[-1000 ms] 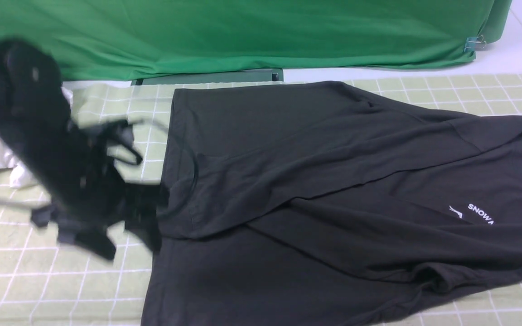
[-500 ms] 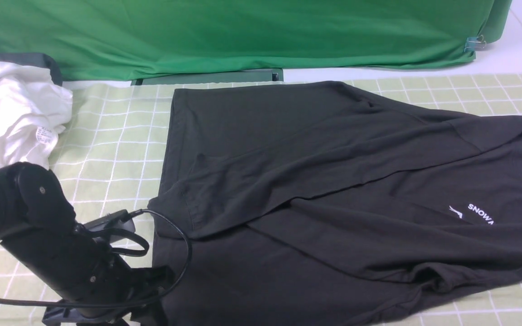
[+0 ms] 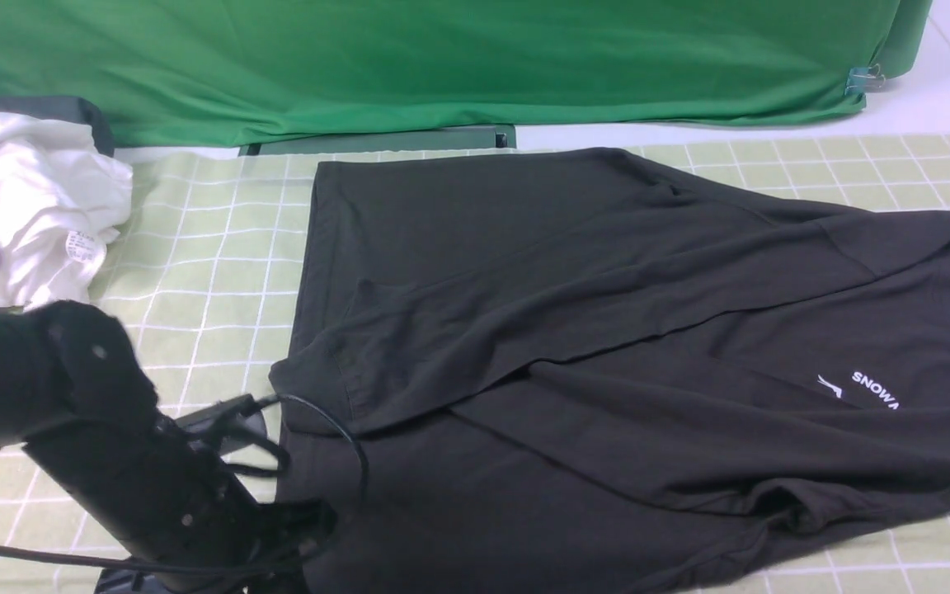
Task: Fold a long-sleeved shirt over a green coffee tablecloth.
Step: 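Grasp the near edge of the shirt at its hem and shoulder corners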
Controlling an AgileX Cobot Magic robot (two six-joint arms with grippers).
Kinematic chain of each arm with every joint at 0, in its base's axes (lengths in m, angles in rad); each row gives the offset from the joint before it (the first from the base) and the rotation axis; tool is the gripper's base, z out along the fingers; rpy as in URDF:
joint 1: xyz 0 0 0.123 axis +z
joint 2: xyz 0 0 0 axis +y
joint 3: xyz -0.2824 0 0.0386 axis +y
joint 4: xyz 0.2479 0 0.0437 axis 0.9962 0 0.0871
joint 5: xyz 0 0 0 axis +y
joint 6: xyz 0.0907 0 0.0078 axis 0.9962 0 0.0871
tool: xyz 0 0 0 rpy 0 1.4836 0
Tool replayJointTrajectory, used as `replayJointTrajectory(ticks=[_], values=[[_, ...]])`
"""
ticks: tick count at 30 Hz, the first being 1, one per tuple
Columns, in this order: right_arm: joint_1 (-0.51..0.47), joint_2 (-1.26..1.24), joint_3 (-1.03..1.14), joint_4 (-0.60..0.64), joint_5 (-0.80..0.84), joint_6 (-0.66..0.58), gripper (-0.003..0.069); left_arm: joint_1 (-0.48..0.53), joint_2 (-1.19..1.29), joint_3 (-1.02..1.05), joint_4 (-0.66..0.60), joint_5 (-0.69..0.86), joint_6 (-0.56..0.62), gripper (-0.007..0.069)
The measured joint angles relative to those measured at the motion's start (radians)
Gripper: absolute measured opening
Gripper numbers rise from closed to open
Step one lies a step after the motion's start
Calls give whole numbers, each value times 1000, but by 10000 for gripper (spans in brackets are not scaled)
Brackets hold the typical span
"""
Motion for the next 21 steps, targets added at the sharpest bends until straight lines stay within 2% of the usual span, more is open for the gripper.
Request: replayJointTrajectory(ticks=[7,11,15,17,19,21], values=[[0,0,0,0,0,1,212,-124,-6,-2,88,-44,-73,297],[0,0,0,0,0,1,216,-147,-10,-2,117,-51,-75,279],[0,0,0,0,0,1,218,-149,-11,-2,149,-61,-71,156],[0,0,0,0,1,1,223,-150,-13,-2,144,-79,-53,64],[0,0,8,3,0,1,241,-155,-28,-1,140,-104,-34,27],[6,0,25,4,0,1,264,-156,-49,-1,149,-116,-22,22]])
